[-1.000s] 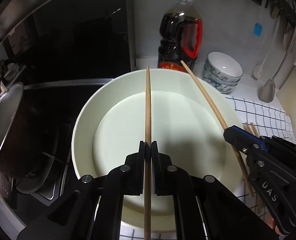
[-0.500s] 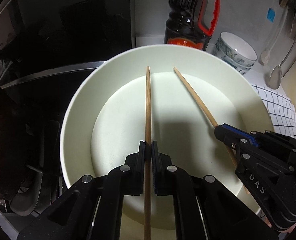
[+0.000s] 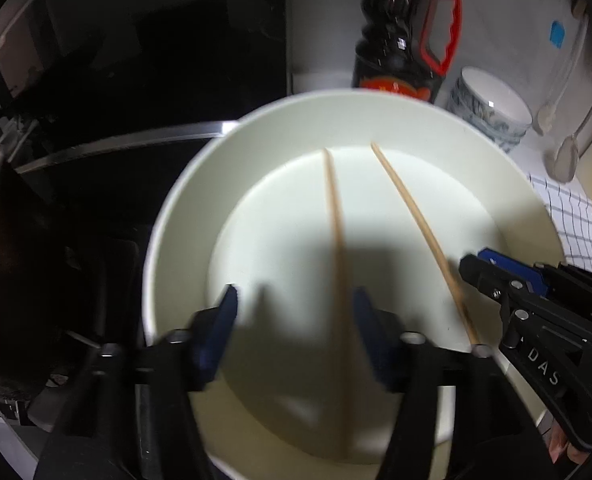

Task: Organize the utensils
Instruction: 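Open the left tool to drop its chopstick in the bowl while the right tool opens too, then withdraw both open tools from the bowl back over the chopstick row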

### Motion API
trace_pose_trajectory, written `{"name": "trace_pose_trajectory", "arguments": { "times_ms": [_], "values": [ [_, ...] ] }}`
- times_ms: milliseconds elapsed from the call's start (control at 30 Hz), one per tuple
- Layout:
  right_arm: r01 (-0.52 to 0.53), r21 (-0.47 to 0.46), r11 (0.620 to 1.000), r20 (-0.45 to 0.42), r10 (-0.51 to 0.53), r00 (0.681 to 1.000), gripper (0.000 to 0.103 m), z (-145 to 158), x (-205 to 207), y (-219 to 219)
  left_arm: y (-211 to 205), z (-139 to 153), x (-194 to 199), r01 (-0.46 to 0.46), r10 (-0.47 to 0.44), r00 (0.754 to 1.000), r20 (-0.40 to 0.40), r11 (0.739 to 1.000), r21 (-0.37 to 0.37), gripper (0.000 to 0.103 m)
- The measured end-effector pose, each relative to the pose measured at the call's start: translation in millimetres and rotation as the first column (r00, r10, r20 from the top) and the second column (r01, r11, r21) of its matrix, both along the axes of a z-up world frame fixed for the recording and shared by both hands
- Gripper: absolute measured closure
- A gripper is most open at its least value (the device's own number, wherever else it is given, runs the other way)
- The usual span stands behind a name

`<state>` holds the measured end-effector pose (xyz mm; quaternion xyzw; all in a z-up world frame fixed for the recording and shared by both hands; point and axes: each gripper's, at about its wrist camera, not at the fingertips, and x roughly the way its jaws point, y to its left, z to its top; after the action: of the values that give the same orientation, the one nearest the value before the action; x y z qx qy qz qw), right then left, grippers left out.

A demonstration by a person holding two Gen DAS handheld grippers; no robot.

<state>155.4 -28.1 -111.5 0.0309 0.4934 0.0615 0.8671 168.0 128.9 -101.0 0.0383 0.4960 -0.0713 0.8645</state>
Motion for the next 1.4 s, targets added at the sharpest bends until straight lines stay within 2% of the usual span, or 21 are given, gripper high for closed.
{"name": "trace_pose_trajectory", "arguments": {
  "times_ms": [133, 300, 467, 733, 1000, 1400],
  "values": [
    [0.016, -0.004, 1.0, 0.016, -0.016, 1.0, 0.082, 8.3, -6.5, -7.2, 6.4, 5.8, -2.6, -0.013, 0.013, 1.0, -0.001, 1.0, -0.001, 0.041],
    [0.035, 0.002, 0.999, 0.035, -0.035, 0.999, 0.07, 17.2, -14.0, -11.1, 10.9, 12.1, -8.1, -0.018, 0.018, 1.0, 0.008, 1.0, -0.006, 0.028],
    [0.037, -0.008, 0.999, 0.056, -0.037, 0.998, 0.06, 24.9, -24.7, -8.0, 12.0, 18.4, -15.9, -0.003, 0.003, 1.0, 0.019, 1.0, 0.0, 0.026],
    [0.05, -0.032, 0.998, 0.076, -0.048, 0.996, 0.056, 33.9, -46.2, -7.8, 18.5, 27.7, -25.5, 0.009, -0.008, 0.999, 0.032, 1.0, -0.021, 0.023],
    [0.09, -0.014, 0.996, 0.108, -0.088, 0.99, 0.053, 45.8, -66.4, -18.5, 18.0, 35.8, -33.2, 0.027, -0.026, 0.999, 0.046, 0.999, -0.028, 0.021],
    [0.186, 0.007, 0.982, 0.13, -0.186, 0.974, 0.047, 59.1, -106.2, -66.0, -23.4, 53.2, -53.6, 0.09, -0.087, 0.995, 0.055, 0.995, -0.054, 0.016]
  ]
}}
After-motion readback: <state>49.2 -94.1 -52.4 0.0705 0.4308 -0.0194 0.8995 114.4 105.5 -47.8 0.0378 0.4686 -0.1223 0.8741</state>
